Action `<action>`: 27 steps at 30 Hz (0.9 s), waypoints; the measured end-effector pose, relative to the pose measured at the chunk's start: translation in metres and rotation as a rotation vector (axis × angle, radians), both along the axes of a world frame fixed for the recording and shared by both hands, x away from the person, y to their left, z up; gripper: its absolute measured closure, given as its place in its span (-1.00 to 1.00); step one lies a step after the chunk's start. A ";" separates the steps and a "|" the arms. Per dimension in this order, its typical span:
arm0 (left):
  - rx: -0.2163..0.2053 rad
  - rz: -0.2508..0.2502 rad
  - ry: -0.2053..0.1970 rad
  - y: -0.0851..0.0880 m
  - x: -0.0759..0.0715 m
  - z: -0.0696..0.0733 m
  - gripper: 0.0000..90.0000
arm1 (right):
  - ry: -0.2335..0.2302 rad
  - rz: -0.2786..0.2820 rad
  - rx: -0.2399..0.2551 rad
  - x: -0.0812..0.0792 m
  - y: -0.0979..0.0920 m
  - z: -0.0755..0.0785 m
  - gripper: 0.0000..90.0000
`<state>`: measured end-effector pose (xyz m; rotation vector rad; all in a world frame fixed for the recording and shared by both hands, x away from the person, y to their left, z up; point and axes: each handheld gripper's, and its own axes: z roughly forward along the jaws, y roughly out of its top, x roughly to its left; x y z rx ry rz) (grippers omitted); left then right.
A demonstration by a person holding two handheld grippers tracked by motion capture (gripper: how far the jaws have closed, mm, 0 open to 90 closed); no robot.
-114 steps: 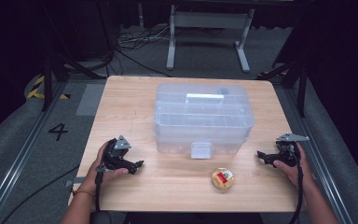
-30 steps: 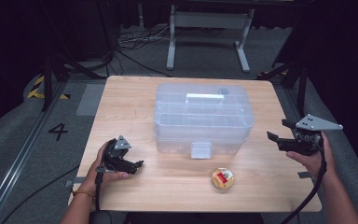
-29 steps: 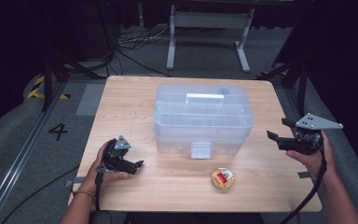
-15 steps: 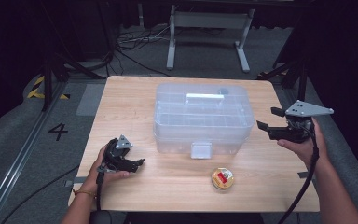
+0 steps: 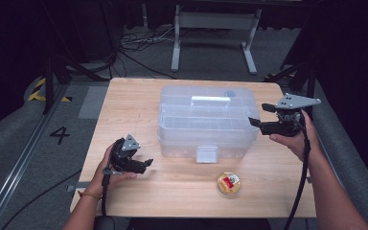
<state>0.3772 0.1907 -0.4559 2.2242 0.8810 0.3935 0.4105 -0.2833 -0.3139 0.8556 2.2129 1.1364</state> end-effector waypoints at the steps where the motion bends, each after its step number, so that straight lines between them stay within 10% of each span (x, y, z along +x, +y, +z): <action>1: 0.002 -0.010 -0.005 -0.003 0.000 0.003 -0.63 | -0.001 0.003 -0.004 0.001 0.002 0.001 -0.32; 11: 0.033 -0.074 -0.042 -0.026 0.002 0.023 -0.62 | 0.015 0.034 -0.046 0.014 0.031 0.007 -0.21; 27: -0.029 -0.055 -0.061 -0.042 0.018 0.024 -0.59 | 0.059 0.036 -0.101 0.039 0.072 0.004 0.06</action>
